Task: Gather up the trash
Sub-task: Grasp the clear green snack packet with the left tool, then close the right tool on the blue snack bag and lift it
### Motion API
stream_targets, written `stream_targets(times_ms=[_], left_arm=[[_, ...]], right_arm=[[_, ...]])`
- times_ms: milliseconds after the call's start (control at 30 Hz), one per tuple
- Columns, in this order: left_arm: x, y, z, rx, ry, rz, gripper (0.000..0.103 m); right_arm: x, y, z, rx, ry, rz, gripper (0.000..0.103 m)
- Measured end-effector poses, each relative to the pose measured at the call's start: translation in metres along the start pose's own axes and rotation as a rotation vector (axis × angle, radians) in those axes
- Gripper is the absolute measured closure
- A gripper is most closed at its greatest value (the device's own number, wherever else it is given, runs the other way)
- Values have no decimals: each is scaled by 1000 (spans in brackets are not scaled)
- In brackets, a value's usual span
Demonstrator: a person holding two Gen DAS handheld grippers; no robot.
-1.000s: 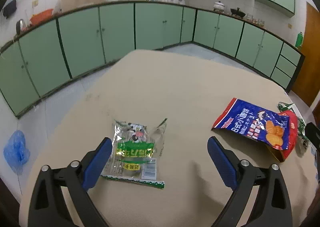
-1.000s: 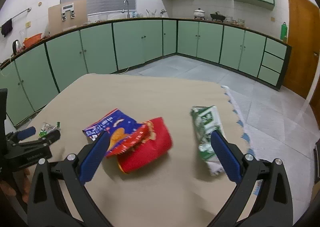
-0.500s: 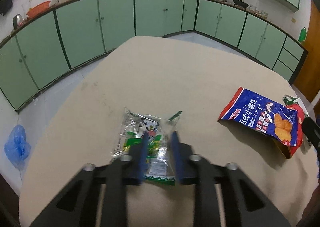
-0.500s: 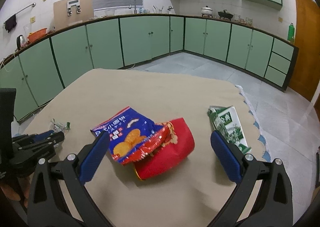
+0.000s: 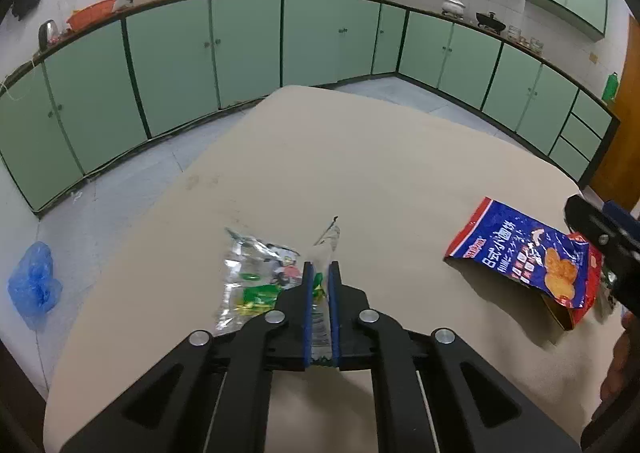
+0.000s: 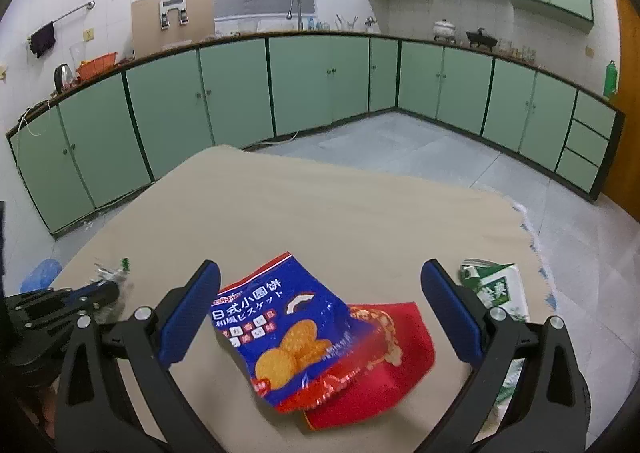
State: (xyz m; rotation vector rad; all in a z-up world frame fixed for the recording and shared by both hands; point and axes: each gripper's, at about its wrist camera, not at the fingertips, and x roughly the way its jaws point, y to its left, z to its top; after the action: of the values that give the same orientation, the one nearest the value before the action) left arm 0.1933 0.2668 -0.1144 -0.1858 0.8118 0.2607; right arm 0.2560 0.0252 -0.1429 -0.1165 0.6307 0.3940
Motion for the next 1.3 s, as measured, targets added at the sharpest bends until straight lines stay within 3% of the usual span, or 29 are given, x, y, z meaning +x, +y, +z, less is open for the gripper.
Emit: stream_targets(times_ms=[167,300,600,800,1133,1300], left_arm=[[4,-3,-2,11,20,6,97],[8,-10,-3,18,32,3,97],[9,-1,-2,12,28,17,97],[5,3,-1,3,18,37,97],[3,5,-5,-4,24,39,97],[4,6,-3,-6,28,39,97]], right_arm=[[9,4,-8,-6,48,15,7],[11,8,-14,-10,75,37,14],[11,13,-19,-11,90,76,17],[9,27,-22,-41,128,147,17],[13,44,-26,-86,160,154,17],[17,45,-26,-81,176,154,40]])
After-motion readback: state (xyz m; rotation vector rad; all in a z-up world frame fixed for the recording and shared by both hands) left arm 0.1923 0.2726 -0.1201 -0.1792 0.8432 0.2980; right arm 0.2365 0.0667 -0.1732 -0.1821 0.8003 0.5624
